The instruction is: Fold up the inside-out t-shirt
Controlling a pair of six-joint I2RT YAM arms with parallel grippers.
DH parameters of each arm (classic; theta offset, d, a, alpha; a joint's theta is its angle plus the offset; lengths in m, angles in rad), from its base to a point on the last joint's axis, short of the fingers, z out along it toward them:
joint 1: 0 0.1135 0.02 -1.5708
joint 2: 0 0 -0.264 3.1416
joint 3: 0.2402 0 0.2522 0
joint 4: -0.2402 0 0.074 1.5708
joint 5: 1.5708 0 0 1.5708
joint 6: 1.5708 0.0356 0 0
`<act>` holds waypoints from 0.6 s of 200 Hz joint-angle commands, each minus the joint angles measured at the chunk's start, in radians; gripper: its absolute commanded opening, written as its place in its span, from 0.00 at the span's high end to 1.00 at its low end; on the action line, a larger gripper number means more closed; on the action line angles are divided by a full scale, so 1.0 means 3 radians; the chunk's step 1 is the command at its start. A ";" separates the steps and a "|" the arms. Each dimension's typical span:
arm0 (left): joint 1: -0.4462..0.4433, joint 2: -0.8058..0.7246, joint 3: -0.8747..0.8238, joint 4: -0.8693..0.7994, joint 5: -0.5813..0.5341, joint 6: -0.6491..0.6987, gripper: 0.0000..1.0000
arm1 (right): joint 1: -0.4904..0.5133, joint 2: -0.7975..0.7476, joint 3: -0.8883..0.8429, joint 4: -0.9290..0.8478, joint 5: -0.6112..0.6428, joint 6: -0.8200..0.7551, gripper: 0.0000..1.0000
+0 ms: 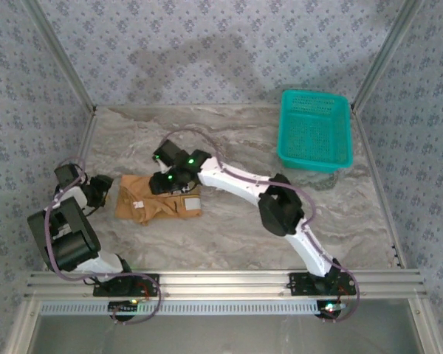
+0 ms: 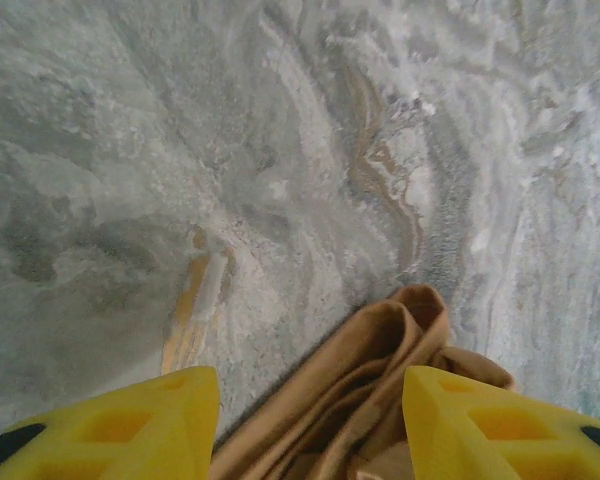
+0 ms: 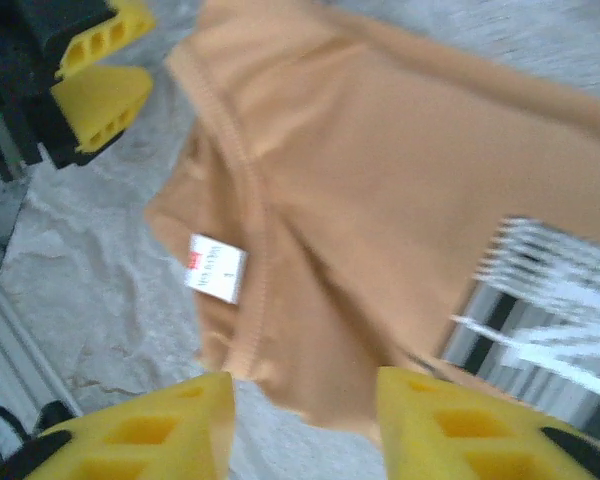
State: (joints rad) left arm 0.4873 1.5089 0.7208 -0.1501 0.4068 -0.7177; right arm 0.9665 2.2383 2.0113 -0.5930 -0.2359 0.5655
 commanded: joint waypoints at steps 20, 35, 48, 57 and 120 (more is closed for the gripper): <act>-0.0389 0.0300 0.0141 0.0098 0.0072 -0.0015 0.49 | -0.0335 0.0040 -0.0540 0.0294 -0.0047 0.0049 0.74; -0.0576 0.0414 0.0216 0.0101 0.0023 -0.0047 0.50 | -0.0393 0.0107 -0.0676 0.0292 -0.0038 0.0066 0.76; -0.0734 0.0501 0.0266 0.0147 -0.0015 -0.0105 0.50 | -0.0424 0.0083 -0.0869 0.0327 -0.0019 0.0087 0.77; -0.0855 0.0563 0.0315 0.0168 -0.0040 -0.0133 0.50 | -0.0437 0.0023 -0.1045 0.0362 0.0010 0.0087 0.78; -0.1701 0.1195 0.1096 0.0084 0.0004 -0.0091 0.51 | -0.0049 -0.1016 -0.2475 0.0436 0.0527 0.0185 0.79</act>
State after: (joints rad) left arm 0.0875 1.7802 0.9680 -0.1184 0.3019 -0.7502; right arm 0.8627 2.0293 1.3865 -0.4072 -0.1699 0.5884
